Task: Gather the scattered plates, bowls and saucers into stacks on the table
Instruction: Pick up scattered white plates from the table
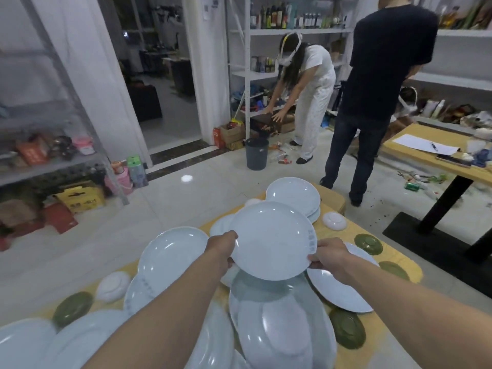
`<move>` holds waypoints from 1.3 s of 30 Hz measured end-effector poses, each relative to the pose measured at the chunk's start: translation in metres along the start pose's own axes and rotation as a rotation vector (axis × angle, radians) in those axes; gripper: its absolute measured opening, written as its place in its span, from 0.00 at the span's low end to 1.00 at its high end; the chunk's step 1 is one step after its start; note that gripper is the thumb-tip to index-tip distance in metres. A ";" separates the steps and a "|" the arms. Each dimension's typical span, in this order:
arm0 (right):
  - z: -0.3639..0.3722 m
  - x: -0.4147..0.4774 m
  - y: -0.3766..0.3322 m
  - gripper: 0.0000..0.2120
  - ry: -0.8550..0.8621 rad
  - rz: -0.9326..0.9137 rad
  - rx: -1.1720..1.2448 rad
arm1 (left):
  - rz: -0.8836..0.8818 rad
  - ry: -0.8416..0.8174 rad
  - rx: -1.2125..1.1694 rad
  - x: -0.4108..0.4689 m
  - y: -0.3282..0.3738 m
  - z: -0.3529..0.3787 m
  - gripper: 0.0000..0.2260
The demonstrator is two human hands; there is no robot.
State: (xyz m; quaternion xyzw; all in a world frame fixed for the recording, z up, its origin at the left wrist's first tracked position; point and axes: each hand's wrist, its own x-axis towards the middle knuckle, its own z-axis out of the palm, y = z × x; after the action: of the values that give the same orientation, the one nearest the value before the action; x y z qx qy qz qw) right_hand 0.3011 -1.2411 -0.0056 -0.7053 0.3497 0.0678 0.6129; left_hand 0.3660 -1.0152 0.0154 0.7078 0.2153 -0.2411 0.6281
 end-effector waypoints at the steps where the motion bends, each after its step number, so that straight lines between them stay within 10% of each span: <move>1: 0.011 -0.015 0.001 0.14 -0.006 -0.010 0.001 | 0.011 0.006 0.002 -0.010 -0.004 -0.017 0.04; 39: 0.450 -0.357 0.019 0.12 -0.597 -0.311 -0.418 | -0.006 0.696 -0.203 -0.279 -0.200 -0.536 0.11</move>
State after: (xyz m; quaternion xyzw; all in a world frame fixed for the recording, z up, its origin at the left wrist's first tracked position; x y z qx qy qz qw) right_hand 0.1732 -0.6847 0.0581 -0.8087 0.0240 0.2458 0.5339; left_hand 0.0617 -0.4595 0.0802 0.6807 0.4412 0.0353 0.5837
